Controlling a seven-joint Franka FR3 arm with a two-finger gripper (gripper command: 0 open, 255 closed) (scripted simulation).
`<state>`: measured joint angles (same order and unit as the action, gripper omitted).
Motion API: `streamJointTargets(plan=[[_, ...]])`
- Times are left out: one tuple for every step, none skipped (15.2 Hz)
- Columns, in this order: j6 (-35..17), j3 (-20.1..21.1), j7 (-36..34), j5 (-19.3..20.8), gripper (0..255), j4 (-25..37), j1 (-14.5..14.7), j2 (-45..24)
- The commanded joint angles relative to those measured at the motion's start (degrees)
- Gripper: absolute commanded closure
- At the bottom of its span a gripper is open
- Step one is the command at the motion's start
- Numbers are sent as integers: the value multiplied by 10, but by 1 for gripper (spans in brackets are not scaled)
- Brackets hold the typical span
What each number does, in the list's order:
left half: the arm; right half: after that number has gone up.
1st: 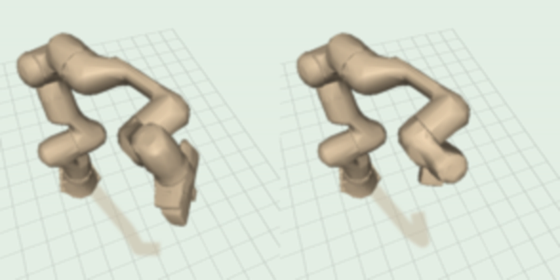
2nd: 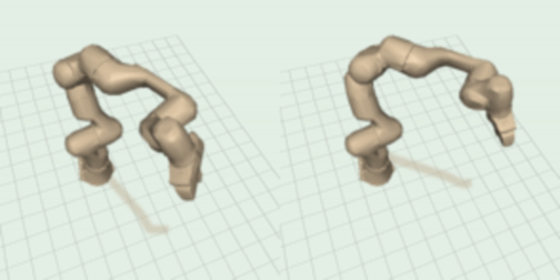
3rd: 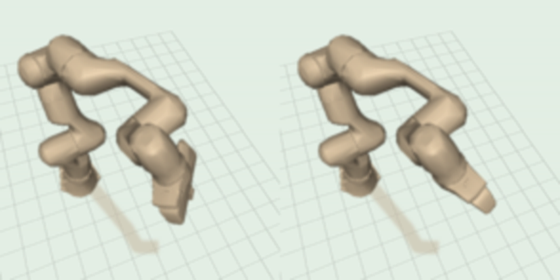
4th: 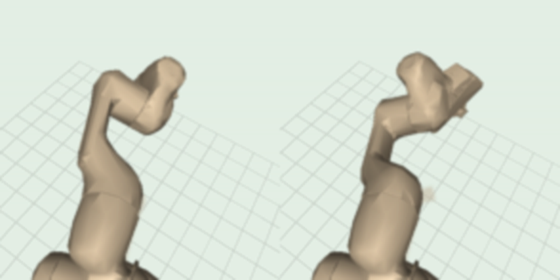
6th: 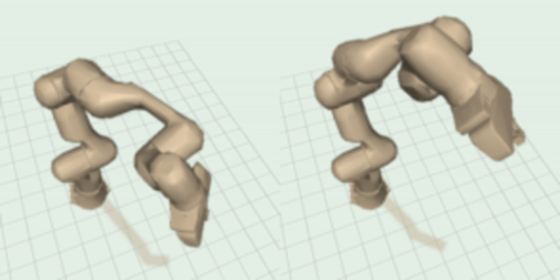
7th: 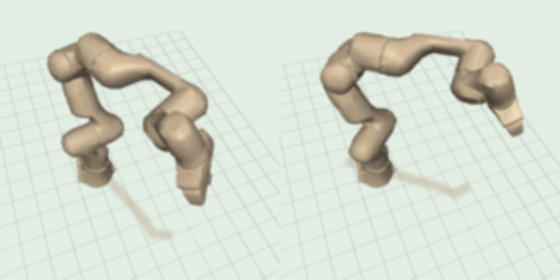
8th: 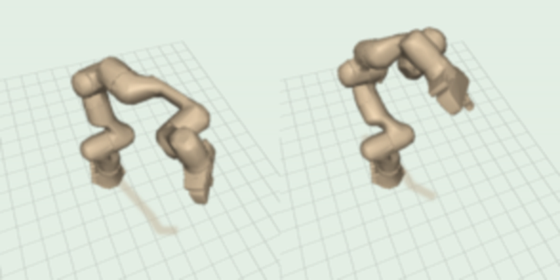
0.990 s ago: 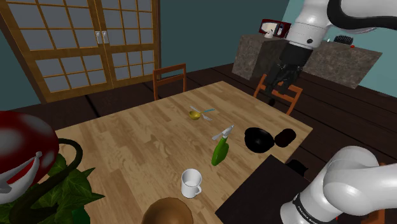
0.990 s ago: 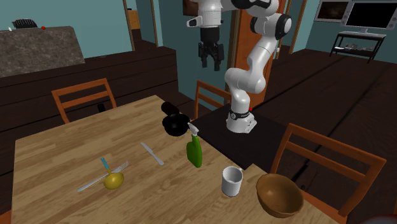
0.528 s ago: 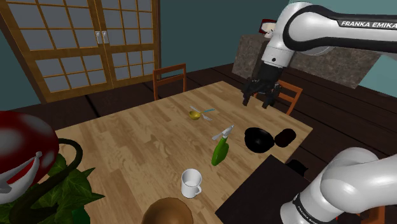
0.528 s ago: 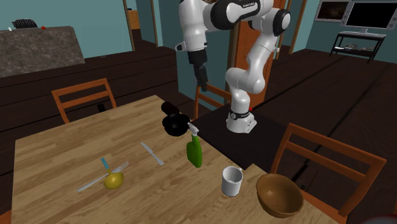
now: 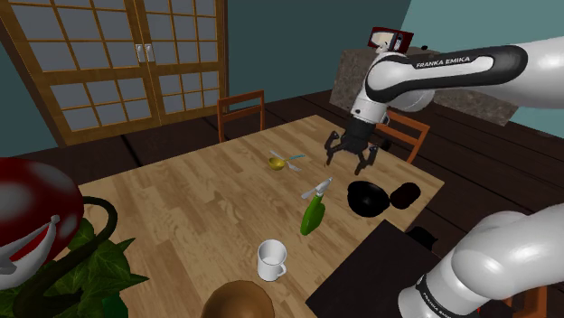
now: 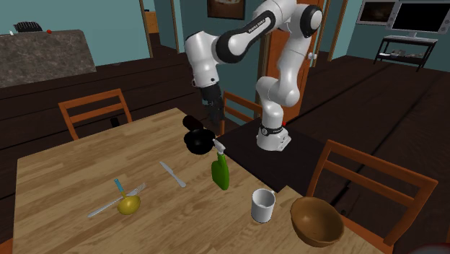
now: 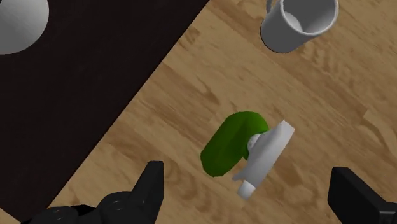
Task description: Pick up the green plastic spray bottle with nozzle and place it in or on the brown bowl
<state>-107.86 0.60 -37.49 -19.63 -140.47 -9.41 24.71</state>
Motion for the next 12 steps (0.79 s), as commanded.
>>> streamJointTargets(plan=[[-34, -1, -33, -23, 0, -11, -7, -32], [-50, -2, -47, -35, 0, -17, -11, -48], [-67, -3, -60, -48, 0, -22, -14, -65], [-84, -5, -72, -61, 0, -28, -16, -81], [-100, -6, -84, -75, 0, -33, -18, -98], [-117, -8, -94, -90, 0, -38, -20, -115], [-134, -10, -104, -106, 0, -42, -22, -132], [-150, -11, -113, -124, 0, -47, -23, -150], [-167, -13, -120, -142, 0, -51, -24, -168], [-183, -15, -126, -162, 0, -54, -24, -186], [-197, -16, -131, -180, 0, -57, -25, -202], [-205, -14, -128, -186, 0, -60, -22, -208]])
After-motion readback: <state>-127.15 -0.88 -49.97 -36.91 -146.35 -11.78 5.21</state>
